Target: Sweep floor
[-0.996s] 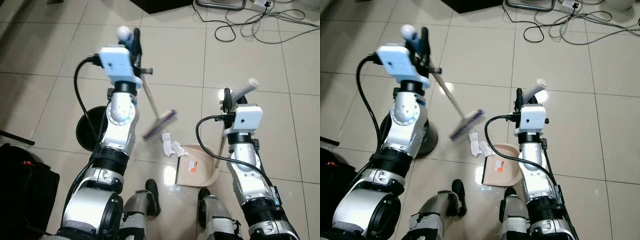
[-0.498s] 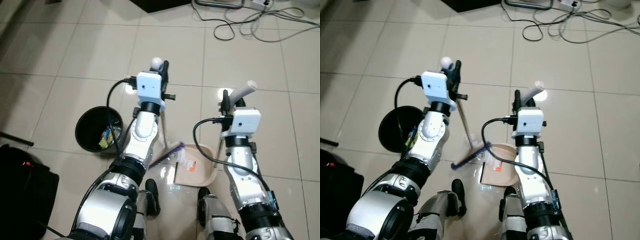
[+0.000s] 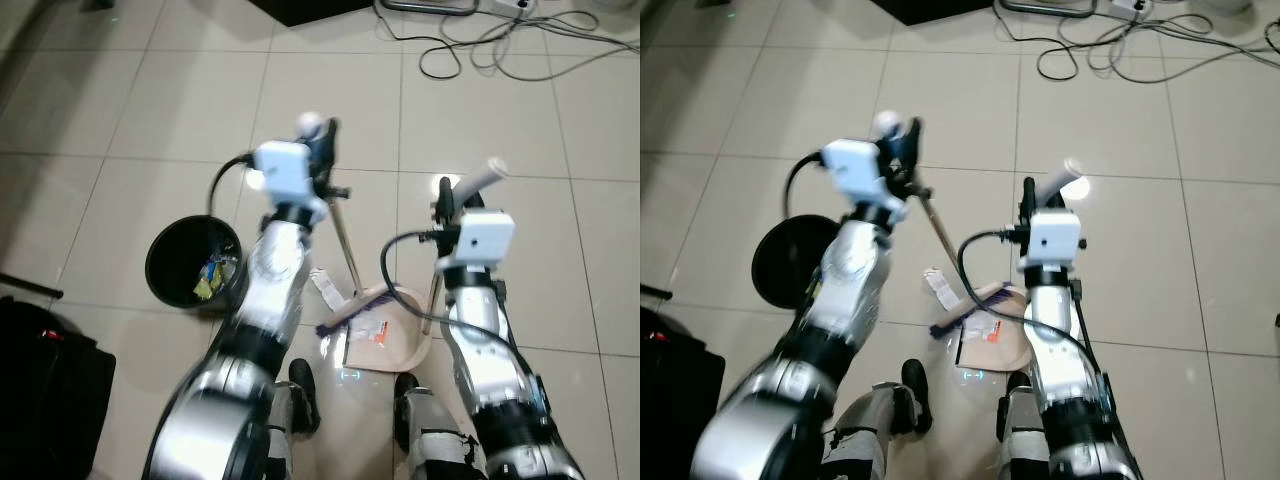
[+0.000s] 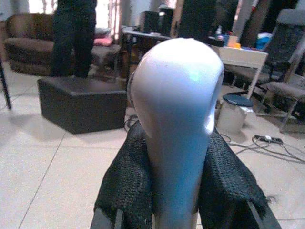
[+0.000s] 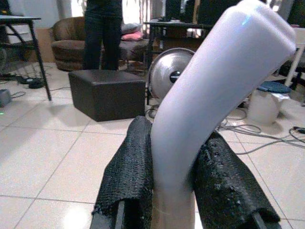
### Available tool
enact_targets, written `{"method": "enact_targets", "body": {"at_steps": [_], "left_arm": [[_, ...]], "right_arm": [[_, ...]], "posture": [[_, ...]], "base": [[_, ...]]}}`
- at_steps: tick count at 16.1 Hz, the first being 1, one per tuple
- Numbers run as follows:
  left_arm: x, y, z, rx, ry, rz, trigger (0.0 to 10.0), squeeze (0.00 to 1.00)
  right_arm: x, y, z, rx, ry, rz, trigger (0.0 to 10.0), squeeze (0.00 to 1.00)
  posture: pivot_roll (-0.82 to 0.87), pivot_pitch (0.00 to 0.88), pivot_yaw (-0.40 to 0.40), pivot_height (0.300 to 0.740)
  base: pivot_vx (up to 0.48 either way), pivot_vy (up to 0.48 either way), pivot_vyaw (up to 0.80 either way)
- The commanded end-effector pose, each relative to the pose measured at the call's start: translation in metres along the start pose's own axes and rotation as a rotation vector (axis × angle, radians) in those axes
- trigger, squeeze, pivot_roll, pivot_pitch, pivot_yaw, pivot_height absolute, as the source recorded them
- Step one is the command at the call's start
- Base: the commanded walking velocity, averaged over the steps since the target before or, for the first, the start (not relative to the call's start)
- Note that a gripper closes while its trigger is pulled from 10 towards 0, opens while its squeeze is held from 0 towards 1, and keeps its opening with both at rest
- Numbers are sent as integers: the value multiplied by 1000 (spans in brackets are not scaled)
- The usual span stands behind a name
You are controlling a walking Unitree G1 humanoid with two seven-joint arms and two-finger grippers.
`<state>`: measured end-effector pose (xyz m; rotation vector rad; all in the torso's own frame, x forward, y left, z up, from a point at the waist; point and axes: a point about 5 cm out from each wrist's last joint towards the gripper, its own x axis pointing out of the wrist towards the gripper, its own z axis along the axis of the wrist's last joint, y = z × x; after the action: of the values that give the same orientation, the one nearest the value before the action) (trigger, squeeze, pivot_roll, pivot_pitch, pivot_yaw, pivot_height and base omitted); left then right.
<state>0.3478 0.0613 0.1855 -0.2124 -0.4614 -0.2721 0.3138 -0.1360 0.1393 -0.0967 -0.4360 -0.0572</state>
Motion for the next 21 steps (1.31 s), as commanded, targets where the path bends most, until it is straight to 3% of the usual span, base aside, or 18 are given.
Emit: {"method": "enact_targets", "body": {"at_steps": [1, 2, 7, 8, 11, 14, 15, 16, 18, 20, 21], "left_arm": [[-6, -13, -5, -89, 24, 7, 10000, 0], [-7, -11, -2, -103, 16, 16, 10000, 0], [20, 9, 61, -298, -74, 103, 10000, 0], [22, 12, 66, -297, -81, 103, 10000, 0], [27, 27, 85, -204, -97, 56, 10000, 0], [34, 42, 104, -67, -126, -3, 10000, 0], [37, 56, 117, 37, -125, -15, 10000, 0], [37, 59, 119, 57, -120, -13, 10000, 0], [31, 63, 111, 78, -18, -55, 10000, 0], [9, 78, 91, 160, 140, -16, 10000, 0], [-3, 89, 85, 211, 165, 21, 10000, 0]], "right_arm": [[-4, 2, -6, 22, 38, -8, 10000, 0], [-2, 1, -7, 22, 40, -10, 10000, 0], [3, -10, -18, 23, 80, -44, 10000, 0], [3, -11, -19, 22, 84, -48, 10000, 0], [5, -17, -21, 23, 86, -63, 10000, 0], [7, -24, -20, 39, 75, -76, 10000, 0], [5, -28, -16, 55, 56, -73, 10000, 0], [5, -29, -15, 58, 50, -71, 10000, 0], [-1, -34, -11, 64, 30, -72, 10000, 0], [-12, -43, 3, 82, -13, -98, 10000, 0], [-15, -49, 13, 93, -40, -118, 10000, 0]], "posture": [[-14, 343, 118, 740], [-11, 338, 116, 740], [25, 269, 117, 740], [26, 258, 120, 740], [32, 230, 116, 740], [33, 193, 100, 740], [34, 173, 90, 740], [33, 169, 90, 740], [28, 142, 84, 740], [18, 106, 78, 740], [16, 95, 74, 740]], "base": [[0, 0, 0], [0, 0, 0], [0, 0, 0], [0, 0, 0], [0, 0, 0], [0, 0, 0], [0, 0, 0], [0, 0, 0], [0, 0, 0], [0, 0, 0], [0, 0, 0]]}}
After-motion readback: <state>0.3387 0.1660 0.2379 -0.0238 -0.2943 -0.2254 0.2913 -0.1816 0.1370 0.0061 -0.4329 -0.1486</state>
